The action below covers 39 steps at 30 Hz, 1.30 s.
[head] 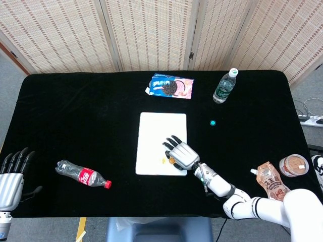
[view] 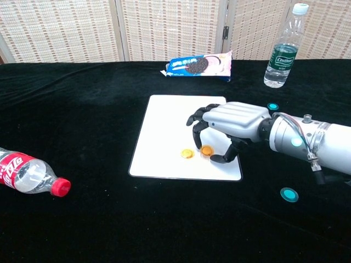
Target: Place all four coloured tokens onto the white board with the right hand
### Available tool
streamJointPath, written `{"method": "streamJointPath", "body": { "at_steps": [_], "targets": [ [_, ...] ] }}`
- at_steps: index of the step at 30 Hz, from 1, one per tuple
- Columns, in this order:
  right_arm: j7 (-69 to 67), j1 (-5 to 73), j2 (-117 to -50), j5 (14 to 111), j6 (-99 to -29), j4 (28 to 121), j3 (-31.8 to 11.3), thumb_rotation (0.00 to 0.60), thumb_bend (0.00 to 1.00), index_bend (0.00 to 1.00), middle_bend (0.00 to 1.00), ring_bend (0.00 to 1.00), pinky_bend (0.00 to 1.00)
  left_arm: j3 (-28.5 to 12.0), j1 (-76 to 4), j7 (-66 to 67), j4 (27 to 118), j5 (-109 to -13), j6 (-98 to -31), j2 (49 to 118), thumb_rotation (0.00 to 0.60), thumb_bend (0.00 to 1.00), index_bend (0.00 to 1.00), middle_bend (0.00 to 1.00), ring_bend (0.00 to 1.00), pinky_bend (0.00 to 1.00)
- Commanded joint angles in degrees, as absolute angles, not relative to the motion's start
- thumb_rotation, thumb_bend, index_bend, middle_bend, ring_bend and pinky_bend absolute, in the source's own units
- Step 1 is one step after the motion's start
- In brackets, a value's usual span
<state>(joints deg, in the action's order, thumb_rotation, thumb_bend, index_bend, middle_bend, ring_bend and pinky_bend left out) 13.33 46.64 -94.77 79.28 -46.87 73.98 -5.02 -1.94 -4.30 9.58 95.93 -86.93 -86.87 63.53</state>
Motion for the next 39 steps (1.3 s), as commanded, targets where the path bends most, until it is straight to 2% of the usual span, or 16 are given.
{"method": "streamJointPath", "body": {
  "at_steps": [1,8,14,21,30,39],
  "targets": [
    [13.2,46.4,-94.2,79.6,-47.4,74.8,-4.8,0.6,0.41,0.34,0.14,0.01,0.0,-2.0,-4.4,9.6,95.9,-87.0,-86.8,63.5,0.6,0.07,0.0,0.0,0.0,0.0],
    [12.9,44.0,-90.3,81.1,-51.5,79.4,-3.9,0.6,0.41,0.31,0.14,0.02,0.0,-2.0,-4.7,9.2,96.1,-87.4,-86.5,63.5,0.6,0.07,0.0,0.0,0.0,0.0],
    [9.5,39.2,-82.4,85.0,-57.9,84.8,-0.6,0.6,0.41,0.44,0.15,0.02,0.0,-2.1,-4.9,9.0,96.1,-87.5,-86.5,63.3,0.6,0.07,0.0,0.0,0.0,0.0],
    [4.1,32.8,-77.6,88.8,-63.3,86.0,5.2,0.6,0.41,0.46,0.15,0.02,0.0,-1.9,-5.0,8.9,96.3,-88.0,-86.5,63.4,0.6,0.07,0.0,0.0,0.0,0.0],
    [3.8,28.0,-77.6,93.9,-67.0,83.7,9.8,0.6,0.41,0.46,0.15,0.02,0.0,-1.8,-4.9,8.7,96.6,-88.5,-86.9,63.3,0.6,0.07,0.0,0.0,0.0,0.0],
    [4.7,26.8,-80.5,94.5,-65.7,80.4,9.6,0.6,0.41,0.38,0.14,0.01,0.0,-1.6,-4.7,8.0,96.3,-88.7,-87.0,63.2,0.6,0.07,0.0,0.0,0.0,0.0]
  ]
}}
